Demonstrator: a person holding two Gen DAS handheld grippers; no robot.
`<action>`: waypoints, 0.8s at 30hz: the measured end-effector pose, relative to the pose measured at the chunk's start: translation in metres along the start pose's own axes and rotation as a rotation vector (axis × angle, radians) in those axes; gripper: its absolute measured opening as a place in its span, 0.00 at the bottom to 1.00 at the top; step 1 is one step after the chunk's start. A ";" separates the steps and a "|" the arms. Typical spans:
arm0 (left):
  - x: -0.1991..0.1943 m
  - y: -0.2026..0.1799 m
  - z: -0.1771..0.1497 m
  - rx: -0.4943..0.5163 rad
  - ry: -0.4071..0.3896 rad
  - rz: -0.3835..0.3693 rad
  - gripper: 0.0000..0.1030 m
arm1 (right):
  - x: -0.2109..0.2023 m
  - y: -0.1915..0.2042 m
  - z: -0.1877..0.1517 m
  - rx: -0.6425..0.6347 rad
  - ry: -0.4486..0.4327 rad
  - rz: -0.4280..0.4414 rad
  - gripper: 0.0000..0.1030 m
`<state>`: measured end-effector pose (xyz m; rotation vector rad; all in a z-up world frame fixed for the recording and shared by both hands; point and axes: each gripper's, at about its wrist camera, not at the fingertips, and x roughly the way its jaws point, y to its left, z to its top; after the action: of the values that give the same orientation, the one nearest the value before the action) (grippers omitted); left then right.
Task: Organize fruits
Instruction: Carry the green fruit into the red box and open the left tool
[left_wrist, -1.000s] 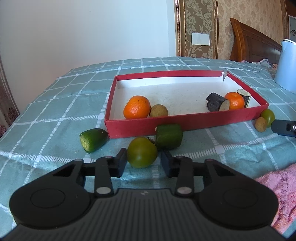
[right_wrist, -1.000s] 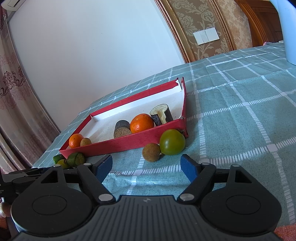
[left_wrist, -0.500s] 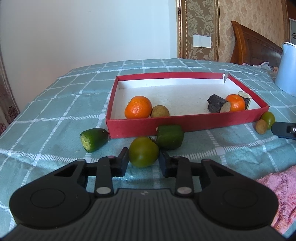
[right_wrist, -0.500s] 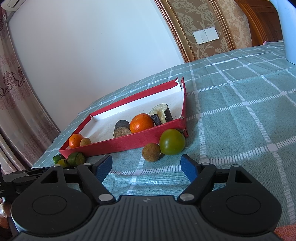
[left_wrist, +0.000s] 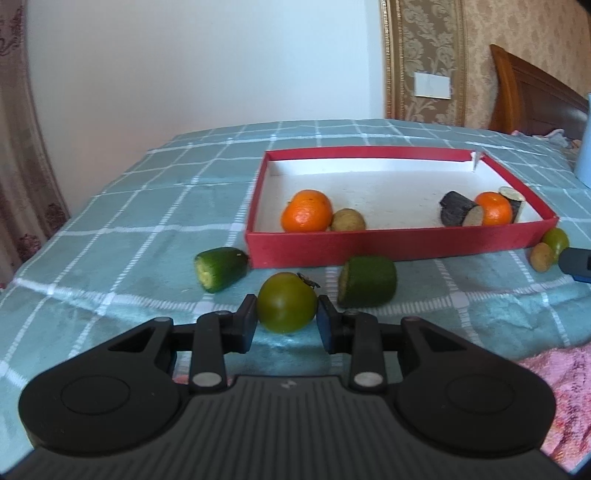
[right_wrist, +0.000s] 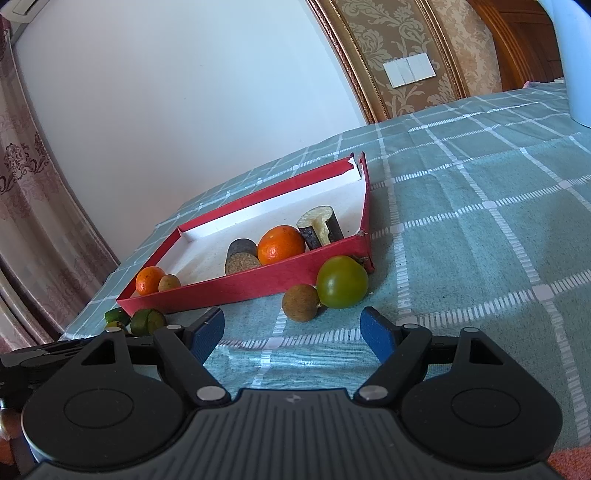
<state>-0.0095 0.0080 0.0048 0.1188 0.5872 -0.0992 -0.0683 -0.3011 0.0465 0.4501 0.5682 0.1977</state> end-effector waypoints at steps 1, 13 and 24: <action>-0.001 0.000 0.000 -0.004 -0.001 0.013 0.30 | 0.000 0.000 0.000 0.001 0.000 0.000 0.78; -0.018 0.009 0.002 -0.048 -0.031 0.092 0.30 | -0.001 -0.001 0.000 0.008 -0.002 -0.006 0.78; -0.022 0.012 0.012 -0.054 -0.052 0.104 0.30 | -0.001 -0.002 0.000 0.009 -0.002 -0.007 0.79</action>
<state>-0.0197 0.0195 0.0282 0.0938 0.5300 0.0139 -0.0692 -0.3034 0.0467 0.4575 0.5685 0.1881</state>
